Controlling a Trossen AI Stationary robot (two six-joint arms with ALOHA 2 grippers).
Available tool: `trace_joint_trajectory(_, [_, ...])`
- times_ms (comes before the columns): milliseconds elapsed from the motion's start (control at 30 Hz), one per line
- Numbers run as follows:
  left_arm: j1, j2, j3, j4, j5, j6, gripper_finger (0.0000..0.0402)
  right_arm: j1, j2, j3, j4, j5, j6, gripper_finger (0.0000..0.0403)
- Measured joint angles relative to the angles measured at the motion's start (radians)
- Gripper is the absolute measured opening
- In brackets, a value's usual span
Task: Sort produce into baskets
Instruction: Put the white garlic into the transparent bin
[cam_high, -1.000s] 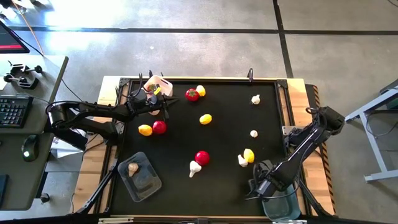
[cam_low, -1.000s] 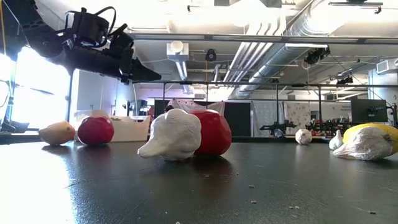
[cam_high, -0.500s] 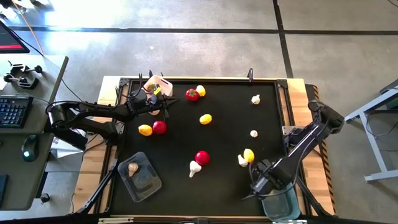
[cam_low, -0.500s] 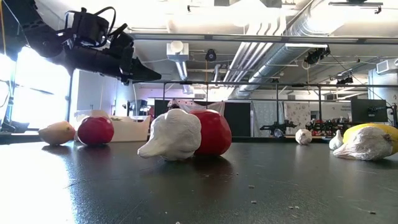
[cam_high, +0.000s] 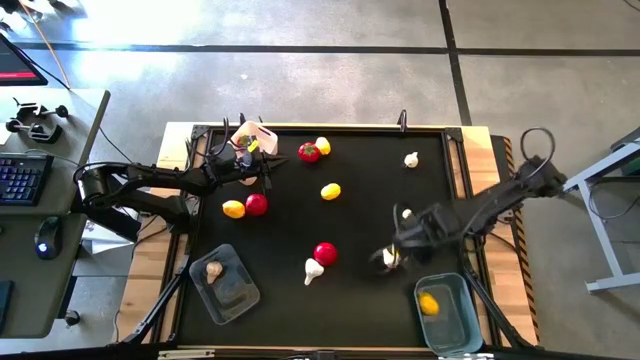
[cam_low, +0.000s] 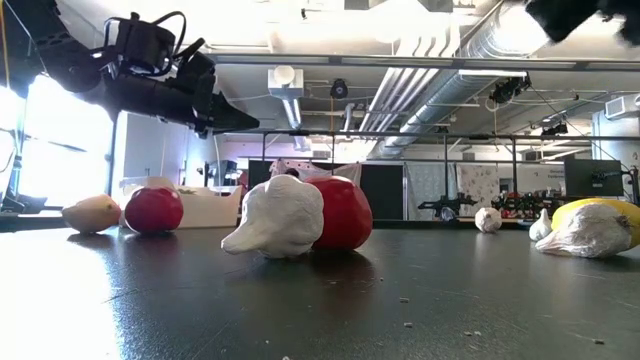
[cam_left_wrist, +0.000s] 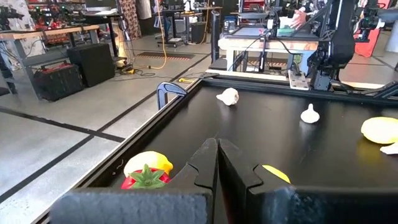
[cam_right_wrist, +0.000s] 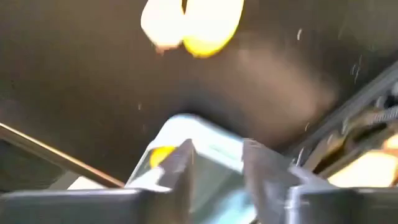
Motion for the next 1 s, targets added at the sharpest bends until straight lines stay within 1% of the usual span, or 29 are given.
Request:
trace_joint_trajectory(100, [0.000, 0.000, 0.000, -0.002, 0.000, -0.003, 0.0000, -0.115, -0.068, -0.114, 0.100, 0.001, -0.183, 0.0028])
trace_joint_trajectory(133, [0.000, 0.000, 0.000, -0.002, 0.000, -0.003, 0.0000, -0.153, -0.087, -0.155, 0.155, 0.002, -0.251, 0.0015])
trace_joint_trajectory(167, [0.000, 0.000, 0.000, -0.002, 0.000, -0.003, 0.0000, -0.192, -0.103, -0.196, 0.228, 0.002, -0.322, 0.0010])
trace_joint_trajectory(233, [0.000, 0.000, 0.000, -0.002, 0.000, -0.003, 0.0000, -0.267, -0.125, -0.280, 0.387, -0.007, -0.446, 0.0021])
trace_joint_trajectory(300, [0.001, 0.000, 0.000, -0.003, 0.000, -0.003, 0.0000, -0.337, -0.128, -0.358, 0.559, -0.047, -0.560, 0.0029])
trace_joint_trajectory(367, [0.001, 0.000, 0.000, -0.003, 0.000, -0.004, 0.0000, -0.396, -0.127, -0.423, 0.706, -0.099, -0.639, 0.0030])
trace_joint_trajectory(400, [0.001, 0.000, 0.000, -0.004, 0.000, -0.004, 0.0000, -0.423, -0.126, -0.442, 0.736, -0.111, -0.655, 0.0030])
trace_joint_trajectory(433, [0.001, 0.000, 0.000, -0.004, 0.000, -0.004, 0.0000, -0.446, -0.126, -0.449, 0.726, -0.114, -0.657, 0.0030])
trace_joint_trajectory(500, [0.001, 0.000, 0.000, -0.004, 0.000, -0.002, 0.0000, -0.483, -0.125, -0.433, 0.600, -0.099, -0.662, 0.0034])
trace_joint_trajectory(567, [0.001, 0.000, 0.000, -0.004, 0.000, -0.002, 0.0000, -0.507, -0.125, -0.391, 0.460, -0.030, -0.680, 0.0044])
trace_joint_trajectory(667, [0.001, 0.000, 0.000, -0.004, 0.000, -0.009, 0.0000, -0.524, -0.126, -0.335, 0.314, 0.100, -0.705, 0.0074])
trace_joint_trajectory(733, [0.001, 0.000, 0.000, -0.005, 0.000, -0.026, 0.0000, -0.538, -0.126, -0.324, 0.294, 0.145, -0.722, 0.0100])
trace_joint_trajectory(833, [0.001, 0.000, 0.000, -0.018, 0.000, -0.036, 0.0000, -0.573, -0.125, -0.345, 0.314, 0.141, -0.763, 0.0135])
trace_joint_trajectory(900, [0.001, 0.000, 0.000, -0.025, 0.000, -0.036, 0.0000, -0.600, -0.117, -0.371, 0.325, 0.141, -0.775, 0.0152])
trace_joint_trajectory(1000, [0.001, 0.000, 0.000, -0.025, 0.000, -0.036, 0.0000, -0.638, -0.095, -0.394, 0.322, 0.141, -0.797, 0.0165])
